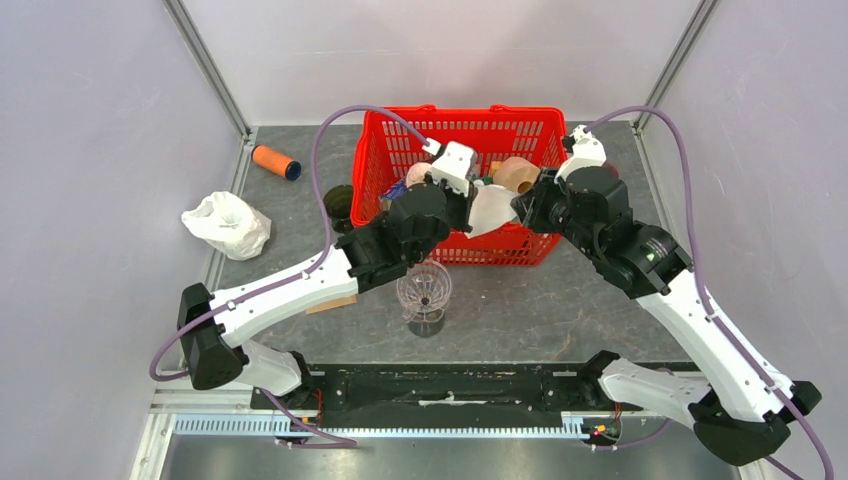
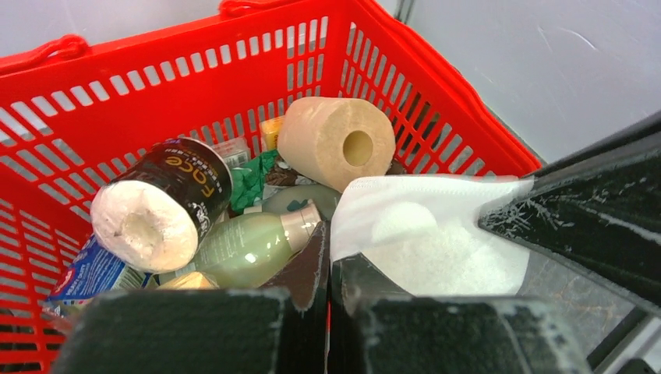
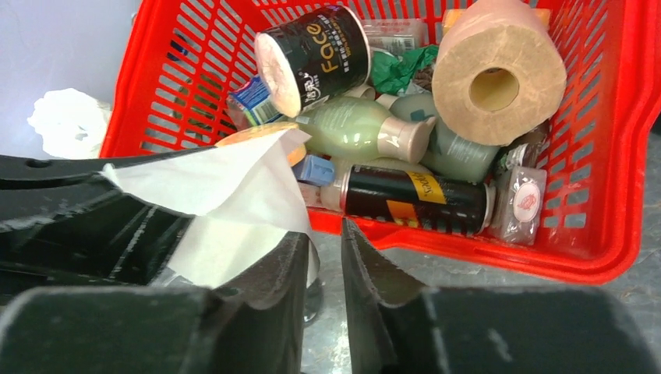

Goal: Place the coffee filter in the dripper

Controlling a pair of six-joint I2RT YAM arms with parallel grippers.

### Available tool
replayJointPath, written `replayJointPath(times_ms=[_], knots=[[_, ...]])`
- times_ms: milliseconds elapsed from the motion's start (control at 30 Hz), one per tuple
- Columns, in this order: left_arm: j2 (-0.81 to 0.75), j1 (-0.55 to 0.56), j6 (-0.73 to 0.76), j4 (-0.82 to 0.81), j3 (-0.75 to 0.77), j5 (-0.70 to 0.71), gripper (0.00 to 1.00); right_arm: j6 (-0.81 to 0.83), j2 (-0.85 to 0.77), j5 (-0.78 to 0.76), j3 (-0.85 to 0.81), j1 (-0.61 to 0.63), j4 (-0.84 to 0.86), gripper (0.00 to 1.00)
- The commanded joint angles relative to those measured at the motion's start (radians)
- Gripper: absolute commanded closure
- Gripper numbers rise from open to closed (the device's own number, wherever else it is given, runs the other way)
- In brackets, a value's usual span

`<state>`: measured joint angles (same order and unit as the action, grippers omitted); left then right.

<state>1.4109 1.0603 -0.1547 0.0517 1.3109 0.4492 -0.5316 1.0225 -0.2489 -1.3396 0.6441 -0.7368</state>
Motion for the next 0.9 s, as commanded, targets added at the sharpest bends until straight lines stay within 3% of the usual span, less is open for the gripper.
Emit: replayJointPath(times_ms=[0,67,200,567,867], knots=[[-0.007,-0.008,-0.126,-0.023,0.049,0.095,0.98,-0.029,0.003,-0.024,0.044,-0.004,0.136,0.67],[-0.003,-0.007,-0.146,-0.025,0.053,0.097,0.98,-0.035,0.018,0.0,0.048,-0.005,0.158,0.59],[0.007,-0.006,-0.166,-0.02,0.064,0.097,0.98,-0.052,0.053,0.009,0.057,-0.003,0.184,0.52],[0.028,-0.002,-0.233,-0.008,0.092,0.106,0.98,-0.114,0.094,-0.049,0.136,0.002,0.354,0.47],[-0.015,-0.003,-0.209,0.018,0.07,0.144,0.98,-0.09,0.048,-0.17,0.19,0.005,0.272,0.46]])
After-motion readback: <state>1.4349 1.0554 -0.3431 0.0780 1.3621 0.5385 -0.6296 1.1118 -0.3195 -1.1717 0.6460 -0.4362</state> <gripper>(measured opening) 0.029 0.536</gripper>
